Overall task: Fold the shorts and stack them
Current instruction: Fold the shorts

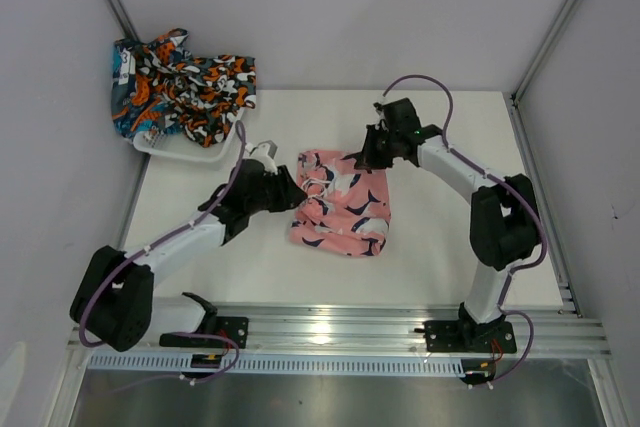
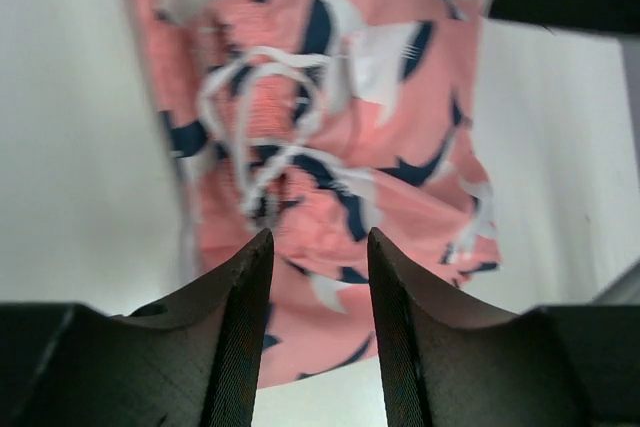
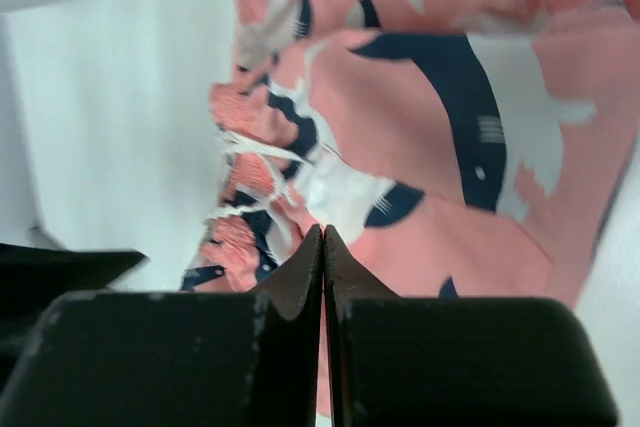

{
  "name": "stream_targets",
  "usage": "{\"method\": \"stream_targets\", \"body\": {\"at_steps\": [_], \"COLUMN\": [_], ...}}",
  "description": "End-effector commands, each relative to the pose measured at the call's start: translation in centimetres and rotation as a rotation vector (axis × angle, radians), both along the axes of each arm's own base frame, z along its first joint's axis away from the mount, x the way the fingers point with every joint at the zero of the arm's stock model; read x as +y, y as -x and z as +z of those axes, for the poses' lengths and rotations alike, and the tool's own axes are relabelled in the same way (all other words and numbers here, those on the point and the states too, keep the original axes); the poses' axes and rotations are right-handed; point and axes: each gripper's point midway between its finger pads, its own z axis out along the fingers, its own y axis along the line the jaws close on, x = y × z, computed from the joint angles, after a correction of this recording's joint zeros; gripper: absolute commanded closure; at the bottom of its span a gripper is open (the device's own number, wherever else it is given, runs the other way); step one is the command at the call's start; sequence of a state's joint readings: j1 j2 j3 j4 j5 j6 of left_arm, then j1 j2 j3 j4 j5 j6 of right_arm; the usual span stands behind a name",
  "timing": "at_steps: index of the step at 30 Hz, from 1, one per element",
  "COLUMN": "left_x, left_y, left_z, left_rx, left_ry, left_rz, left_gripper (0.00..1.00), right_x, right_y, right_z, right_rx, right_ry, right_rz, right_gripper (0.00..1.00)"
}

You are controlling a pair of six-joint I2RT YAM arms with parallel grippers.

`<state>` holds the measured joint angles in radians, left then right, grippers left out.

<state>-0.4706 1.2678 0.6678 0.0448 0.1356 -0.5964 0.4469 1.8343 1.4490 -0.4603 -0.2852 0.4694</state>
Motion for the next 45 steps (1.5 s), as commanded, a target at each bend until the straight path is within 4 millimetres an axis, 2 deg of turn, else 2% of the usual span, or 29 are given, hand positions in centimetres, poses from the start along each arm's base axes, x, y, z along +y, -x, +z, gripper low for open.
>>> {"method": "stream_targets", "body": {"at_steps": [1,5,6,8,9,10,13,14,15,18,19,22,25,27,29,30,31,32,33,34,35,36,37,38,40,41,43,44,45], "left_x": [-4.5,-8.6,-9.7,-11.5,-12.2,-12.8,-13.2,-13.3,-13.3,-11.8,-11.7,-10.8,-10.7,-10.8,-11.2,-11.2,-12.0,-11.9,-11.1,-11.4,-11.3,-11.0,-10.9,-10.7,-10.2,-10.0,-9.3,-8.7,-8.2], "left_y": [0.0,-0.6,-0.6,-0.9,-1.3,-1.8,-2.1,-1.9,-1.9,0.8,0.5,2.2,3.0,3.1,2.8,2.8,1.9,1.7,2.1,1.6,1.6,1.8,2.0,2.3,3.1,3.3,3.7,4.1,4.0], "left_z": [3.7,5.1,3.7,3.8,2.1,1.7,-1.8,-4.4,-5.5,-10.3,-10.3,-11.2,-10.9,-10.6,-9.5,-9.2,-7.1,-6.6,-7.0,-5.1,-4.3,-3.8,-3.1,-1.7,-1.0,0.1,0.2,0.2,0.1], "left_rx": [-0.105,-0.152,-0.120,-0.108,-0.080,-0.073,0.015,0.084,0.116,0.263,0.235,0.239,0.226,0.200,0.153,0.149,0.102,0.076,0.111,0.072,0.055,0.052,0.044,0.024,0.023,0.007,0.011,0.020,0.020], "left_ry": [0.087,0.124,0.119,0.159,0.155,0.160,0.142,0.133,0.133,0.138,0.147,0.108,0.096,0.064,0.056,0.047,0.064,0.028,-0.023,-0.015,-0.020,-0.021,-0.013,0.012,0.024,0.040,0.027,0.012,-0.007], "left_rz": [-0.134,-0.227,-0.249,-0.295,-0.301,-0.304,-0.285,-0.271,-0.252,-0.179,-0.150,-0.117,-0.114,-0.125,-0.157,-0.168,-0.188,-0.209,-0.206,-0.213,-0.220,-0.218,-0.219,-0.216,-0.212,-0.208,-0.197,-0.189,-0.167], "left_gripper": [0.54,0.55,0.55,0.56,0.57,0.57,0.58,0.58,0.59,0.60,0.61,0.61,0.62,0.62,0.62,0.62,0.62,0.62,0.61,0.61,0.60,0.58,0.57,0.57,0.54,0.54,0.53,0.53,0.53], "right_x": [3.6,4.4,4.6,5.3,5.6,5.8,5.9,5.8,5.5,4.4,4.2,3.6,3.3,3.6,3.7,3.6,3.6,3.2,2.9,2.2,1.4,0.4,-0.5,-2.2,-4.5,-6.4,-8.1,-9.5,-10.0], "right_y": [-0.3,-1.1,-1.3,-1.5,-1.5,-1.8,-2.9,-3.3,-3.6,-4.7,-4.9,-5.6,-6.2,-6.4,-6.4,-6.6,-6.6,-6.0,-6.1,-6.2,-5.7,-5.8,-5.9,-5.9,-6.4,-6.6,-7.3,-7.2,-7.3], "right_z": [3.7,2.4,2.0,1.8,0.4,-0.4,-4.3,-5.4,-7.8,-10.9,-12.3,-13.8,-13.7,-12.5,-11.0,-8.5,-7.1,-6.1,-2.9,-1.6,-0.8,1.5,2.2,2.4,3.1,2.5,1.2,-0.3,-1.7], "right_rx": [-0.070,-0.043,-0.034,-0.037,0.011,0.021,0.090,0.104,0.157,0.217,0.255,0.274,0.258,0.231,0.202,0.138,0.100,0.108,0.018,-0.016,-0.011,-0.087,-0.102,-0.091,-0.124,-0.100,-0.077,-0.044,-0.013], "right_ry": [-0.302,-0.426,-0.446,-0.511,-0.535,-0.537,-0.505,-0.493,-0.474,-0.462,-0.470,-0.458,-0.447,-0.438,-0.440,-0.437,-0.429,-0.407,-0.384,-0.364,-0.335,-0.299,-0.278,-0.249,-0.192,-0.160,-0.082,-0.001,0.029], "right_rz": [0.207,0.266,0.275,0.322,0.324,0.319,0.282,0.266,0.230,0.154,0.124,0.087,0.059,0.086,0.109,0.139,0.155,0.158,0.189,0.186,0.180,0.187,0.174,0.141,0.109,0.068,0.020,-0.013,-0.022], "right_gripper": [1.00,1.00,1.00,1.00,1.00,1.00,1.00,1.00,1.00,1.00,1.00,1.00,1.00,1.00,0.96,0.92,0.79,0.69,0.61,0.45,0.39,0.35,0.28,0.25,0.22,0.21,0.20,0.20,0.20]}}
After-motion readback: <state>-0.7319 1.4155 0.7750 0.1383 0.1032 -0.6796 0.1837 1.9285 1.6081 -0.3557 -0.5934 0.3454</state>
